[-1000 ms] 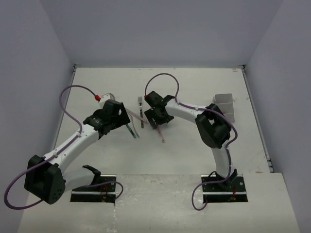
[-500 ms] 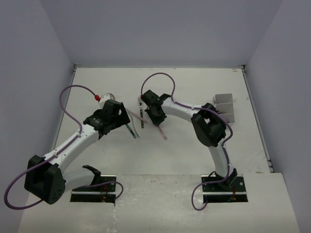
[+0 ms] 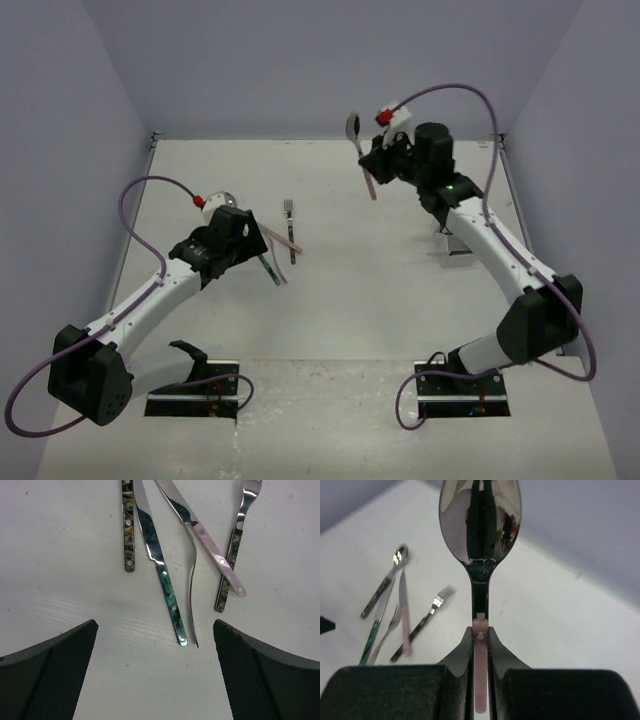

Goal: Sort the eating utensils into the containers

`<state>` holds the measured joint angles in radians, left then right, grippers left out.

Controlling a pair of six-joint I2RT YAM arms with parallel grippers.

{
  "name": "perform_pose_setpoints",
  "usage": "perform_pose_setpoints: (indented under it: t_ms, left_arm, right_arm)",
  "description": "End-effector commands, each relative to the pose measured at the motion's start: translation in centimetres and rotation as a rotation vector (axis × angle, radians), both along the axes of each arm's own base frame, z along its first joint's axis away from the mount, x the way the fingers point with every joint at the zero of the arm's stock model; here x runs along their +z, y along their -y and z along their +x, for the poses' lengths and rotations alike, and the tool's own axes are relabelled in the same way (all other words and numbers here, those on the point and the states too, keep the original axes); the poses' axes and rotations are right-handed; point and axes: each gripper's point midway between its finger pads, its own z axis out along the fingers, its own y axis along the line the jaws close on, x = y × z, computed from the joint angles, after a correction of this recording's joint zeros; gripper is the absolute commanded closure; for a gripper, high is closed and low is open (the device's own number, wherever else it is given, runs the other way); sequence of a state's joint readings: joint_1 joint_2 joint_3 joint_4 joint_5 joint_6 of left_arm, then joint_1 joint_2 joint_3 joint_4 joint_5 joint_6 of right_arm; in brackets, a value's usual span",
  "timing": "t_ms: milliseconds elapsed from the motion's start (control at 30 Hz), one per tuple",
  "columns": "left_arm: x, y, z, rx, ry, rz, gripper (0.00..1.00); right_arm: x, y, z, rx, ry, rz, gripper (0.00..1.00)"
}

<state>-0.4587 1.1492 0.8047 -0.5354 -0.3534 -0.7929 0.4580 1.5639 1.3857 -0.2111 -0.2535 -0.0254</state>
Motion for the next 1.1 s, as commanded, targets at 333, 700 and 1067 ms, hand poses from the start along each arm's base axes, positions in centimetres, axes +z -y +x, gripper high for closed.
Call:
perform_pose_setpoints:
  t_ms: [333,700,1067]
  left_arm:
    - [2.1,-0.1,1.2,0.047,0.083,-0.02,0.0]
    - [3.2,-0.2,2.5,0.07,0.032,0.043,0.0]
    - [2.4,0.4,2.6,0.086,-0.03,0.026,0.0]
  right_arm:
    - [8.7,17.7,-1.0,0.218,0.579,-0.095,1.0]
    - [3.2,21.9,-1.7,0.348,0.533,-0.137,1.0]
    - [-3.8,24.3,0.0,0.319,0.44,-0.121,1.0]
